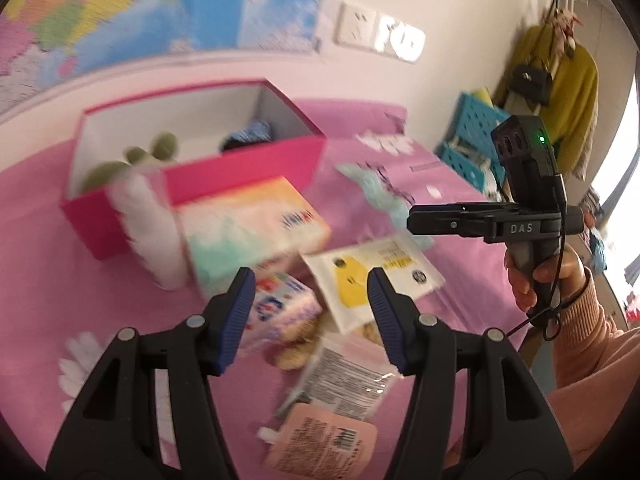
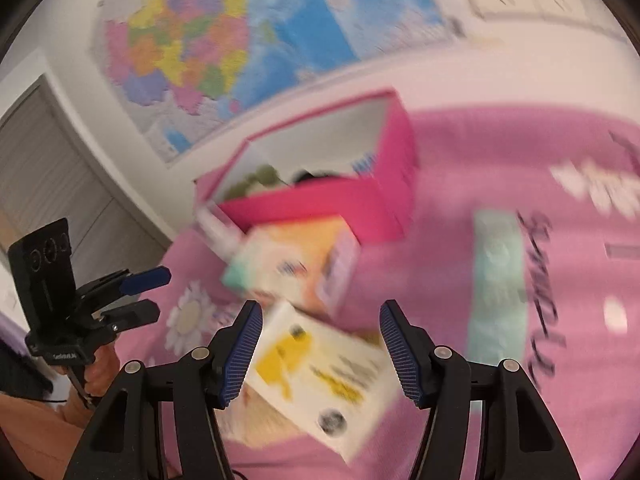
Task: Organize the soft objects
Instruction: 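Move the right gripper to the white wet-wipes pack with yellow print, then grasp the wet-wipes pack with the right gripper and lift it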
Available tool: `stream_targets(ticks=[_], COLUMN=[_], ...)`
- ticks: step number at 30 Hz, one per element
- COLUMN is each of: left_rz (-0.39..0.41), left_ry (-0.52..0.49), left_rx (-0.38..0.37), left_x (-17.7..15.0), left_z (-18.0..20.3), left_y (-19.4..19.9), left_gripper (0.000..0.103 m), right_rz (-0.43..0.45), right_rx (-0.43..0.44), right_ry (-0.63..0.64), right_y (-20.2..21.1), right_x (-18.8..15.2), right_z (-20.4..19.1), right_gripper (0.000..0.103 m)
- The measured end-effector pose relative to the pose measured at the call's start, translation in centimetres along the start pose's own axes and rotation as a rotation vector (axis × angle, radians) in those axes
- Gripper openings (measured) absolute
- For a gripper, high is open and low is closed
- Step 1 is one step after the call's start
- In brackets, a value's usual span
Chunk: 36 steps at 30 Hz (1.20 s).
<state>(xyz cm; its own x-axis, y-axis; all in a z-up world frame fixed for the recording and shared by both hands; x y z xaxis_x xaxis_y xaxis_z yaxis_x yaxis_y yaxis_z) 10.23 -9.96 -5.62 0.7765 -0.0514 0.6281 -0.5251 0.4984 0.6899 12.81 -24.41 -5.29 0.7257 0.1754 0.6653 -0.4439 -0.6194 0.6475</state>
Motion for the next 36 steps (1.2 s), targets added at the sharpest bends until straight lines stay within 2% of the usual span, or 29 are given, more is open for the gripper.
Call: stream_targets(ticks=[4,11,13,15,24,32,36], left_rz=[-0.054,-0.106,-0.117,-0.129,-0.174,-0.254,-0.295], left_ry=[-0.015,-0.01,-0.013,-0.014,-0.039,-0.09,-0.067], left_rx=[0.0,-0.002,-0.003,-0.002,-0.022,-0.02,-0.043], left_x=[-1.2,-1.7,-1.7,-1.8,-1.9,-2.1,-2.0], left_z=[0.8,1.1,1.1,1.2,2.2,3.3,3.1], left_y=[-2.1,-3.7,-4.0,-4.4,-5.9,-7.6,-8.1], left_gripper=[0.06,0.06,0.06,0.06,0.06,0.06,0.06], right_rz=[-0.04,-0.063,-0.064,-0.066,-0.031,-0.01,0.004], right_rx=[-0.027,0.015,0.019,0.023,0.021,0.013,0.022], right_ry=[-0.061,-0.115,-0.111,-0.101,-0.106,-0.097,-0.107], right_y=[-0.2,-0.8,-0.9,-1.2,-0.8,-0.6,-0.6], right_x=[-2.9,-5.5,-5.7,-5.9,-6.0,-6.1,-6.1], right_z=[1.6,1.7,1.6,1.6,2.0,2.1,2.3], right_gripper=[0.063,0.062,0.056,0.03,0.02,0.018,0.018])
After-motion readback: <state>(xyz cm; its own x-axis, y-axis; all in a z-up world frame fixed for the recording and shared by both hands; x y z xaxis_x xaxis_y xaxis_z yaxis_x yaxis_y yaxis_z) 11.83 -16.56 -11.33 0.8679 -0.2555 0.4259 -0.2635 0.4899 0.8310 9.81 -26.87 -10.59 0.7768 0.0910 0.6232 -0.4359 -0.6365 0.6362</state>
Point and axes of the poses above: each gripper's, at about its wrist camera, not at the fingertips, and y roughly against the way its jaws point, z to its right, x to its top, the point moved 10 cm from there along -y, roughly the way its jaws point, and after that the axes turned 14 degrees about y, right-handed, at the moved point
